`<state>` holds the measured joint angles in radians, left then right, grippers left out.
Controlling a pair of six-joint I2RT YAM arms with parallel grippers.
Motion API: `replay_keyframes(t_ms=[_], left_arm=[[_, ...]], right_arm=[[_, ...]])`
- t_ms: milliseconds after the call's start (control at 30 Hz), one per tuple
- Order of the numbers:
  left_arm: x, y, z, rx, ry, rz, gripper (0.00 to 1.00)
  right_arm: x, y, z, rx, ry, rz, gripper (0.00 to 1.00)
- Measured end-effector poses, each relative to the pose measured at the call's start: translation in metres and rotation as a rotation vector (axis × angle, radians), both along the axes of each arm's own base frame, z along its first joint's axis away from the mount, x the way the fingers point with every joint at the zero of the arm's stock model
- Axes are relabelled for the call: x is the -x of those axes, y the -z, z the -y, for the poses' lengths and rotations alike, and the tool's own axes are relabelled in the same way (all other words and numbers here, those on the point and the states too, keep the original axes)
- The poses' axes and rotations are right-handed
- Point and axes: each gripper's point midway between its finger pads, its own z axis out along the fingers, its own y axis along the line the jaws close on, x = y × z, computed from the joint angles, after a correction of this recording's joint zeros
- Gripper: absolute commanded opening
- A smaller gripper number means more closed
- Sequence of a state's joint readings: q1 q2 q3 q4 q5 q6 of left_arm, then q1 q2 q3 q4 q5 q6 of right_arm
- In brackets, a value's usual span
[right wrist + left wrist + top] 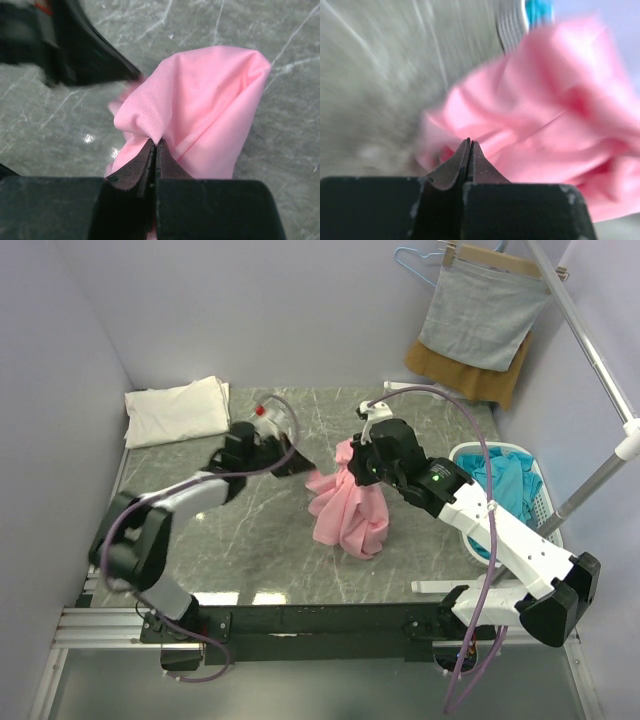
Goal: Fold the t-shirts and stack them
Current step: Flatten out the tshirt
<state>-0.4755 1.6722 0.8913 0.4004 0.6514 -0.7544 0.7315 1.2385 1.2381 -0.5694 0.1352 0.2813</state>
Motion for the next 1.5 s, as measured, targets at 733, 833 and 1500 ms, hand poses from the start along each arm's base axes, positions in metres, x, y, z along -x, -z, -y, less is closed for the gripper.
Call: replay_keyframes(t_ms=[733,833,1500], left_arm=[[-0.033,-0.059,-0.12,-0.198,-0.358,0.134,0.01],[-0.031,-0.042,-0.118,-0.205,-0.349,0.083,0.01],[-0.032,-0.023,-0.118,-0.211,-0.347,0.05,0.01]], right_arm=[[-0.048,0.141,0.138,0.425,0.516,-0.219,1.0],[-0.037,0.146,0.133,0.429,0.459,-0.258,1.0],[-0.056,0.195,0.0,0.473,0.015,-0.337,0.9]])
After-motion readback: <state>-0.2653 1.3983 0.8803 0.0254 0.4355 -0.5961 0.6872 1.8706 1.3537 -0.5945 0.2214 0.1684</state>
